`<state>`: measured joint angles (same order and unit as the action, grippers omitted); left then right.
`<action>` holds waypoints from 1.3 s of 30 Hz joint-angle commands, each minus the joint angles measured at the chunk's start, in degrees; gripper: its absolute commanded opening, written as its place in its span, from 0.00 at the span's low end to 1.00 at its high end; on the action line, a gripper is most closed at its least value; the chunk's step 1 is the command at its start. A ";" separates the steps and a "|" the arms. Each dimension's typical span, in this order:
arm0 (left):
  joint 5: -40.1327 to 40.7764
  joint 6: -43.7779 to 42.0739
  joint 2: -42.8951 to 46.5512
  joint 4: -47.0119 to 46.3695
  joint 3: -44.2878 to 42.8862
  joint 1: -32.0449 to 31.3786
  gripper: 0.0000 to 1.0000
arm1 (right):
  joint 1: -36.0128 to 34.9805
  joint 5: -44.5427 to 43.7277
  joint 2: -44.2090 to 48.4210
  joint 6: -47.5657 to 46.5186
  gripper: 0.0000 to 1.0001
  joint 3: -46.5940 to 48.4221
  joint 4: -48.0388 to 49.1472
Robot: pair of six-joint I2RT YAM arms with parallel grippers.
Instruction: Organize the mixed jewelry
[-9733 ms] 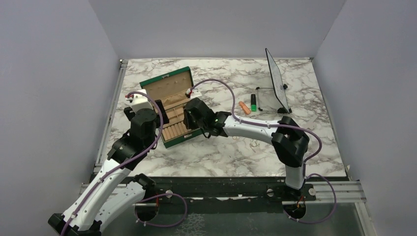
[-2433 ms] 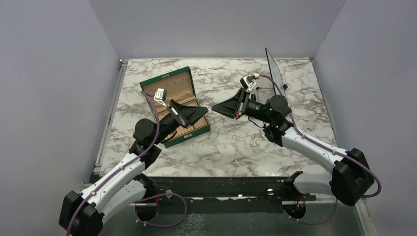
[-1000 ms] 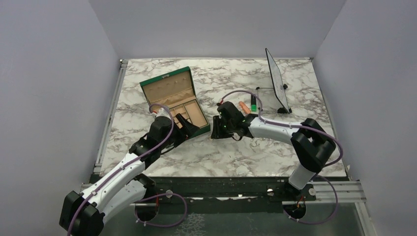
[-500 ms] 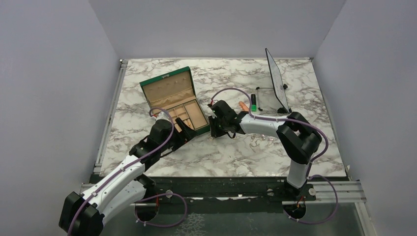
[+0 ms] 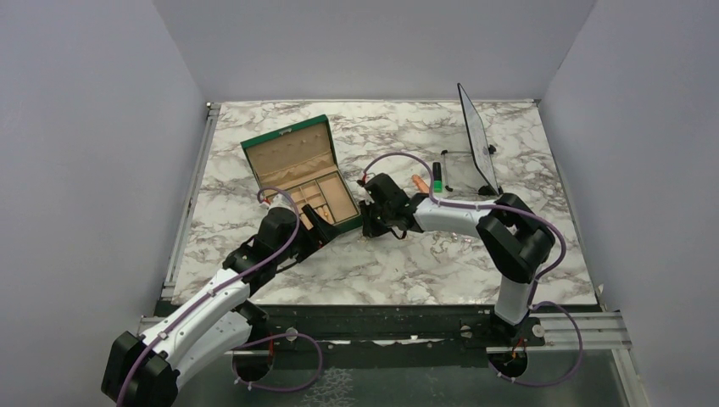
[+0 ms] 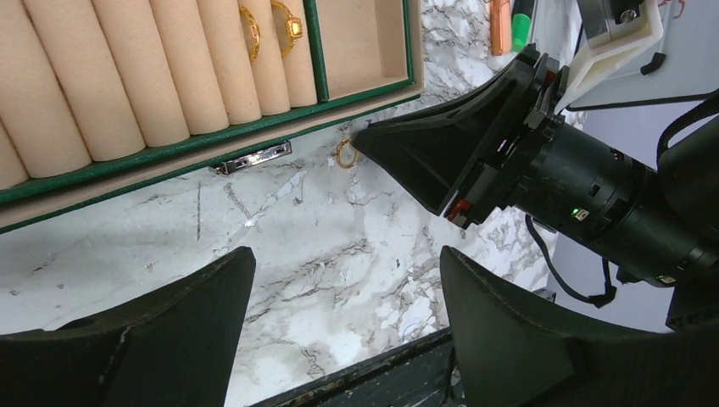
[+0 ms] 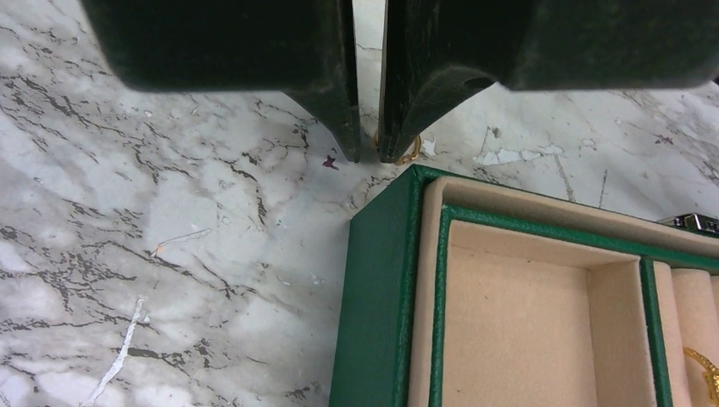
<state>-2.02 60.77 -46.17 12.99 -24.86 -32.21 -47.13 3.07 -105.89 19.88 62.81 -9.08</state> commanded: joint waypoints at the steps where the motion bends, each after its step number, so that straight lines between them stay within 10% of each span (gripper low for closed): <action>1: 1.58 0.39 1.08 0.45 0.77 0.39 0.81 | -0.06 1.96 1.52 0.81 0.17 -2.29 2.04; 16: 1.59 0.75 1.71 0.88 1.13 0.48 0.81 | -0.10 2.74 3.14 1.79 0.29 -4.79 5.54; 39: 1.58 1.64 2.11 0.28 2.74 0.74 0.81 | -5.13 -9.24 -1.60 0.05 0.20 -1.88 1.10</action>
<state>-2.00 61.25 -44.88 13.02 -22.76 -31.88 -50.85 -0.49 -104.79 20.47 59.96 -4.99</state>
